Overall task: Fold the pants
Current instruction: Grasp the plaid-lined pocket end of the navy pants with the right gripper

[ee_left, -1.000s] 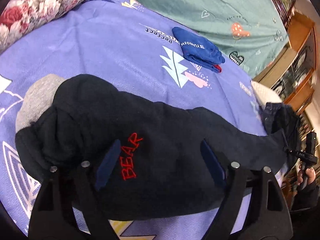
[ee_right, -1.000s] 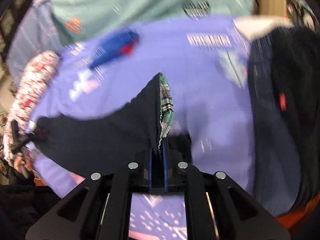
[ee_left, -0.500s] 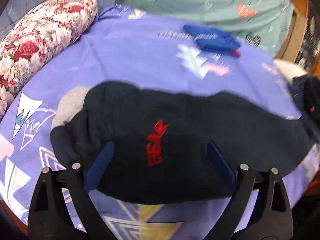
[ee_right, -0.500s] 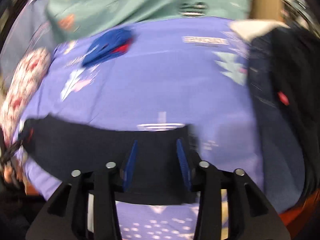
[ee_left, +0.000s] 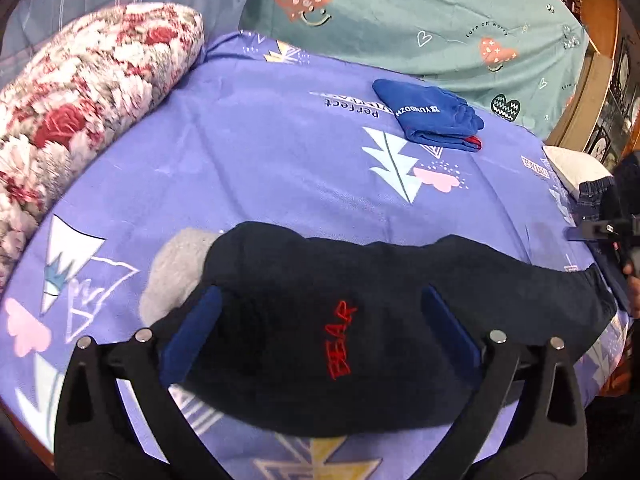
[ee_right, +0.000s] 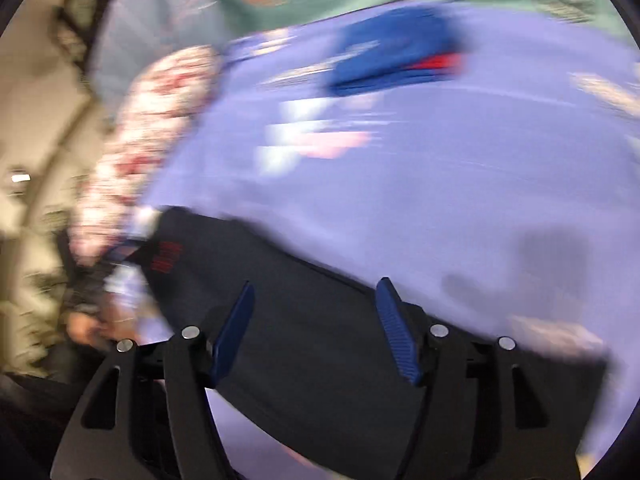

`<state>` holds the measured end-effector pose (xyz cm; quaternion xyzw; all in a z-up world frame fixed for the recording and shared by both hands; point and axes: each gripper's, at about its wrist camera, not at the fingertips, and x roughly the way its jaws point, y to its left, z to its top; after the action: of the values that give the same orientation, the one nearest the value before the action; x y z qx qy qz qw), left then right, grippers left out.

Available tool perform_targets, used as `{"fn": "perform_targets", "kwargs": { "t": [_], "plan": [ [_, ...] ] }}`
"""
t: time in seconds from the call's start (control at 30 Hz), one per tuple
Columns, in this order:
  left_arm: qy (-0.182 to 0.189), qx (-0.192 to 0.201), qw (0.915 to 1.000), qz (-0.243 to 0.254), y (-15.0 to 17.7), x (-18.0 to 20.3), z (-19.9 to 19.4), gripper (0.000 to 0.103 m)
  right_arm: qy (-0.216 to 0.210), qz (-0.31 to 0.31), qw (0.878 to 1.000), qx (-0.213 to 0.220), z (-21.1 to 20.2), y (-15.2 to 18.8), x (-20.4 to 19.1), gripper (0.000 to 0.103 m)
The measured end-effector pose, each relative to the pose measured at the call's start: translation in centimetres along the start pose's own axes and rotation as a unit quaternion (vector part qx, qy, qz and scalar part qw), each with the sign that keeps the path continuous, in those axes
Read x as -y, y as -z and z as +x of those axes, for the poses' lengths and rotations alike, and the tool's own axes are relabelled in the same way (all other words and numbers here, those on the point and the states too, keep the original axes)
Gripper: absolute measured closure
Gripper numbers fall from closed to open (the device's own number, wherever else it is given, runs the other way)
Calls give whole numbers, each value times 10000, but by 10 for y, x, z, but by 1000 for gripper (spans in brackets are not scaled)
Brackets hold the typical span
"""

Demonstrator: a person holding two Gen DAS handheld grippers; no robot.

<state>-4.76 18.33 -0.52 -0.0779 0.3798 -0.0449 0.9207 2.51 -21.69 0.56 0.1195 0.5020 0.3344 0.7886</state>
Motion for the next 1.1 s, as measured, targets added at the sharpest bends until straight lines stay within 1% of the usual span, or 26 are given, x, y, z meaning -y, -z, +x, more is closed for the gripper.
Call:
{"fn": "perform_targets", "kwargs": {
  "t": [0.03, 0.1, 0.13, 0.17, 0.2, 0.27, 0.33, 0.37, 0.43, 0.5, 0.53, 0.57, 0.67, 0.77, 0.8, 0.9, 0.97, 1.03, 1.1],
  "plan": [
    [-6, -11, 10000, -1, 2, -2, 7, 2, -297, 74, 9994, -145, 20, -10, -7, 39],
    [-133, -124, 9998, 41, 11, -5, 27, 2, -799, 247, 9954, -468, 69, -31, -14, 39],
    [-87, -325, 9994, 14, 13, -7, 35, 2, -956, 297, 9931, -619, 92, -42, -15, 39],
    [-62, -334, 9994, 7, 13, -8, 35, 2, -1086, 347, 9905, -770, 112, -46, -21, 39],
    [36, -167, 9998, -28, 13, -9, 29, 2, -1245, 401, 9865, -980, 131, -49, -26, 39],
    [90, -171, 9998, -83, 14, -12, 30, 2, -1406, 434, 9796, -1370, 157, -48, -30, 39],
    [58, -232, 9997, -39, 14, -10, 33, 2, -1561, 325, 9747, -1567, 165, -49, -37, 37],
    [38, -267, 9996, -10, 14, -8, 34, 2, -1716, 317, 9706, -1656, 167, -51, -37, 36],
    [32, -316, 9995, 35, 14, -7, 36, 2, -2440, 514, 9482, -1970, 164, -47, -34, 32],
    [61, -314, 9995, 27, 15, -7, 35, 2, -2743, 559, 9371, -2085, 156, -47, -29, 31],
    [77, -313, 9995, 18, 15, -7, 35, 2, -2819, 548, 9334, -2151, 152, -47, -30, 31],
    [82, -315, 9995, 12, 15, -7, 35, 2, -2853, 474, 9310, -2228, 149, -46, -30, 31],
    [90, -308, 9995, 6, 15, -7, 36, 2, -2824, 265, 9290, -2378, 139, -41, -40, 29],
    [125, -296, 9995, -6, 15, -8, 35, 2, -2763, 102, 9272, -2526, 139, -36, -57, 28],
    [131, -296, 9995, -4, 14, -8, 35, 2, -2643, -33, 9296, -2569, 134, -32, -62, 28],
    [154, -286, 9995, -20, 14, -9, 35, 2, -2393, -173, 9343, -2638, 126, -25, -65, 27],
    [173, -269, 9995, -36, 14, -9, 34, 2, -2166, -181, 9381, -2696, 118, -17, -59, 27],
    [195, -252, 9995, -50, 14, -10, 34, 2, -1977, -138, 9417, -2720, 110, -8, -45, 27],
    [210, -246, 9995, -60, 14, -10, 34, 2, -1869, -65, 9444, -2705, 108, -4, -36, 27]
  ]
}}
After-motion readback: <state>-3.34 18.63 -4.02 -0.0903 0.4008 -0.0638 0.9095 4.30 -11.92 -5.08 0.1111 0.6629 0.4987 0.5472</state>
